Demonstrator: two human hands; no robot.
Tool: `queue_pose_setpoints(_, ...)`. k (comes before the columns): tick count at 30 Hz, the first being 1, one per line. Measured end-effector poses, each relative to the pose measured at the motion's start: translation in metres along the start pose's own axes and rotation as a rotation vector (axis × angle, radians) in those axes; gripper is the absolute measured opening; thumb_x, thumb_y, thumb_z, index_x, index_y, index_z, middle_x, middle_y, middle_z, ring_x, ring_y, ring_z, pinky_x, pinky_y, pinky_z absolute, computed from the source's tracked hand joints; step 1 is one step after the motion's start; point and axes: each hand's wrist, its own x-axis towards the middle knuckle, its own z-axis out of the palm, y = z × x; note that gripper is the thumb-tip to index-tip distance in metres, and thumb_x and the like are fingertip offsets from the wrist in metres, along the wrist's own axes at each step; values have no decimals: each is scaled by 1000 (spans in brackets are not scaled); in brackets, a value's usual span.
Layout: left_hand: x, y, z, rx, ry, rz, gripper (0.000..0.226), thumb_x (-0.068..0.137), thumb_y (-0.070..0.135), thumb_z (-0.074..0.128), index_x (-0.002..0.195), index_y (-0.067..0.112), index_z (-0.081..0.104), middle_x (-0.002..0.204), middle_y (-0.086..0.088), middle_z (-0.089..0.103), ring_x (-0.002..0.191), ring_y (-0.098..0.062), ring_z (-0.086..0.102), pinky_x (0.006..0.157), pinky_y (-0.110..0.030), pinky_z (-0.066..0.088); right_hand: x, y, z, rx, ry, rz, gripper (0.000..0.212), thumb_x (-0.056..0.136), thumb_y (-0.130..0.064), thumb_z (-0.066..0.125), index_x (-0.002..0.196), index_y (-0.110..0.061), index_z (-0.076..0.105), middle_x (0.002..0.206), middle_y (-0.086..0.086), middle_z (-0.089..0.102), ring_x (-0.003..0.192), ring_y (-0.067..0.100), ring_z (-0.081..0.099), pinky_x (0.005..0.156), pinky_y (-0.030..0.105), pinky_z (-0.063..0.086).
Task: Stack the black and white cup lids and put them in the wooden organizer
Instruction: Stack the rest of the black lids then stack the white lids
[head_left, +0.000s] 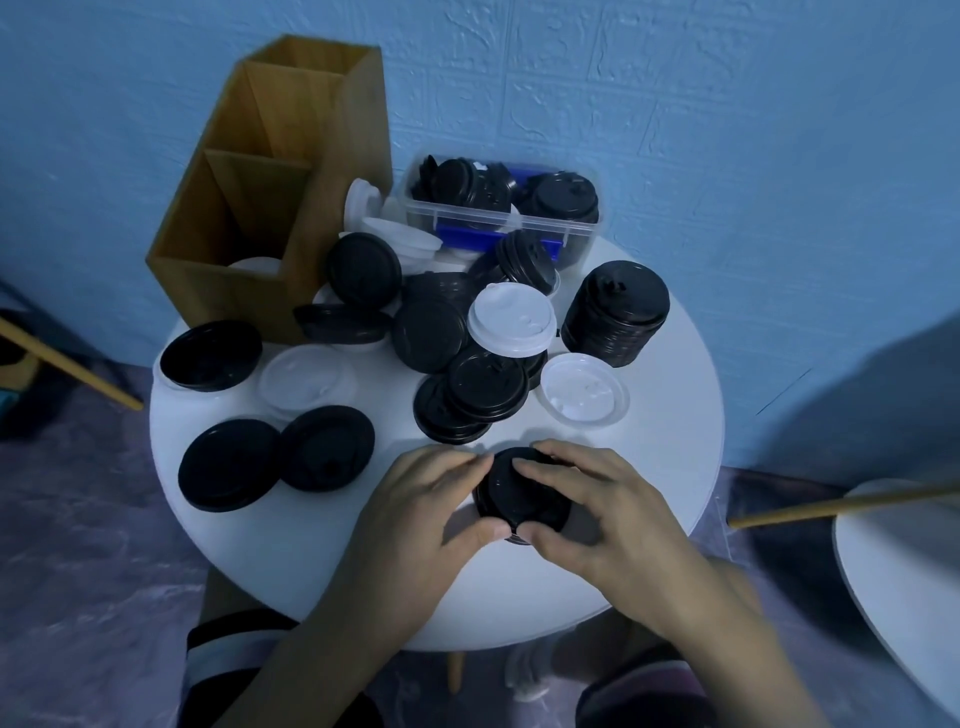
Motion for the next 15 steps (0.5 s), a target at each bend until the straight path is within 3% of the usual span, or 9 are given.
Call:
queue_pose_setpoints(4, -1, 0, 1, 24, -5, 0, 65, 85, 60, 53, 138, 22, 60, 134, 19, 54, 125, 2, 40, 100, -5, 26, -1, 0, 2, -15, 14, -3, 59, 81, -62, 58, 136, -40, 61, 142, -23, 52, 126, 1, 46, 104, 0, 22)
queue_pose_setpoints(10, -1, -2, 0, 59, -16, 0, 68, 87, 65, 48, 142, 25, 57, 140, 21, 49, 131, 5, 34, 103, -8, 21, 1, 0, 0, -35, 9, -6, 69, 80, -62, 59, 143, -36, 51, 134, -27, 57, 120, -1, 47, 99, 1, 27)
queue_pose_setpoints(15, -2, 1, -1, 60, 9, -17, 63, 84, 62, 53, 139, 29, 57, 140, 24, 48, 132, 3, 39, 104, -8, 22, 0, 9, -4, 101, -13, 33, 74, 77, -57, 72, 145, -45, 45, 120, -39, 50, 120, -7, 47, 99, 4, 31)
